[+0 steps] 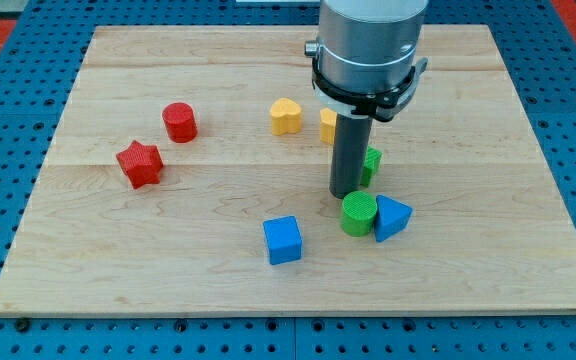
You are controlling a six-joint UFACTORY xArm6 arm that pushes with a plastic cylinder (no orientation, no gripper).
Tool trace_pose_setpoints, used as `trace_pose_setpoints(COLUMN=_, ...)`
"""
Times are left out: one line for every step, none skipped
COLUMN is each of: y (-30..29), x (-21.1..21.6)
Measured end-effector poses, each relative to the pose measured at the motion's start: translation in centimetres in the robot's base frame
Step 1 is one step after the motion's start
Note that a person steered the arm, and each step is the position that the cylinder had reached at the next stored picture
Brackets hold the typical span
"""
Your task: Move blue triangle towards right of blue cube
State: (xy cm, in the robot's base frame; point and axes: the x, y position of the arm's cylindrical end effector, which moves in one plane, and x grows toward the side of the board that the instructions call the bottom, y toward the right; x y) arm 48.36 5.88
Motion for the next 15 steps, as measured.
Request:
trace_pose_setpoints(y=3.0, x=1.1)
trace_pose_setpoints(y=8.1, x=2.6)
trace_pose_setpoints(y=8.3, x=4.5)
trace_pose_setpoints(y=5.1, x=7.0)
trace_pose_setpoints(y=11.1, x=6.8)
trace_pose_setpoints(y=14.8, x=9.4)
trace_pose_setpoints(y=11.8, x=11.1)
trace_pose_setpoints(y=7.4, x=10.5)
trace_pose_setpoints(y=3.0, x=10.3)
trace_pose_setpoints(y=3.8, x=12.1)
trace_pose_setpoints(y=2.1, x=12.5)
trace_pose_setpoints(y=0.3, x=11.1)
trace_pose_setpoints(y=0.0, x=8.7)
trace_pose_setpoints(y=0.2, x=6.6)
trace_pose_setpoints(y=0.4, x=4.8)
